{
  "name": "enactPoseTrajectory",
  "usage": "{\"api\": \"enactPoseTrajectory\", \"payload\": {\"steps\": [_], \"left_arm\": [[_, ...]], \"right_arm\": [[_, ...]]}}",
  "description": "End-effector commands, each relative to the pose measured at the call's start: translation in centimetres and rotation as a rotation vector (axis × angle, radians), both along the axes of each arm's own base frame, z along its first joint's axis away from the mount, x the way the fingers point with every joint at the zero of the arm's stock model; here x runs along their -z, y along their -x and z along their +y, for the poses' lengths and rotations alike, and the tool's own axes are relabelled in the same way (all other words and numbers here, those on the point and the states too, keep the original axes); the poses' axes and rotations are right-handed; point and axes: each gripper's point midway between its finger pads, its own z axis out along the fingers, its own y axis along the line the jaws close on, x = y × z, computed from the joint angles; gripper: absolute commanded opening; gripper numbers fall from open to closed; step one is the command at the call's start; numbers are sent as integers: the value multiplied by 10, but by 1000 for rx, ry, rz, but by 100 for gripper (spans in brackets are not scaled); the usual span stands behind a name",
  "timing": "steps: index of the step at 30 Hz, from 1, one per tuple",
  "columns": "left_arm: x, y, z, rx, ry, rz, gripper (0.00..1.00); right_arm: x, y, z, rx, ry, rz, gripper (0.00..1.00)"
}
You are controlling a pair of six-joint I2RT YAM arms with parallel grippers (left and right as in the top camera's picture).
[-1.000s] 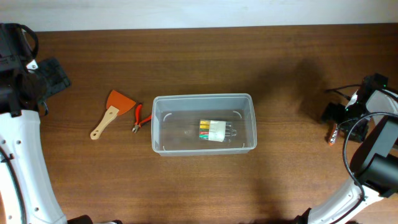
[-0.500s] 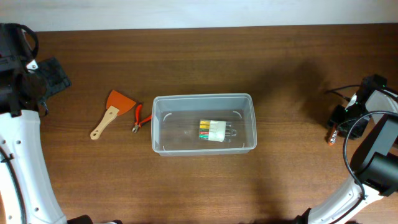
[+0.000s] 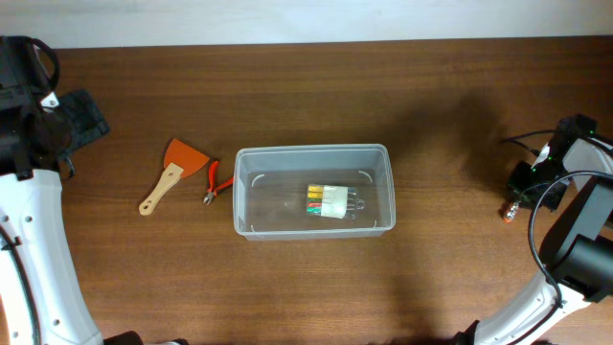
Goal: Pack container
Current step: 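Grasp the orange socket bit strip with the right gripper, then place the socket strip into the container and release it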
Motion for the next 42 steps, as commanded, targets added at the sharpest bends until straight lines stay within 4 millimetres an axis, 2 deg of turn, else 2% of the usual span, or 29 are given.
{"api": "enactPoseTrajectory", "payload": {"steps": [1,4,7,9,13,15,17,19,22,25,27,30,33,36,40,42], "left_arm": [[1,-1,0,-3,10,0,79],[1,-1,0,-3,10,1,79],[2,0,0,-3,10,2,79],[2,0,0,-3,11,4,79],[2,0,0,-3,11,4,79],[2,0,0,-3,11,4,79],[2,0,0,-3,11,4,79],[2,0,0,-3,11,4,79],[1,-1,0,-3,10,1,79],[1,-1,0,-3,10,0,79],[1,-1,0,-3,10,1,79],[1,-1,0,-3,10,1,79],[1,-1,0,-3,10,1,79],[1,0,0,-3,11,1,79],[2,0,0,-3,11,4,79],[3,1,0,-3,13,8,79]], "right_arm": [[15,4,7,4,-37,29,4],[12,4,9,-1,-39,24,4],[-6,-4,11,-49,-32,-11,4],[-28,-17,12,-79,-6,-62,4],[-97,-54,29,-233,70,-227,4],[-140,-73,54,-385,97,-330,4],[-183,-85,95,-576,109,-429,4],[-210,-87,136,-776,120,-490,4],[-232,-77,202,-1081,135,-524,4],[-228,-54,264,-1393,106,-492,4],[-217,-36,301,-1581,70,-453,4],[-199,-22,340,-1761,31,-415,4],[-174,-9,367,-1908,-13,-356,4],[-147,-3,385,-1968,-59,-293,7],[-109,-9,395,-1980,-97,-230,16],[-93,-14,397,-1977,-109,-209,16]]}}
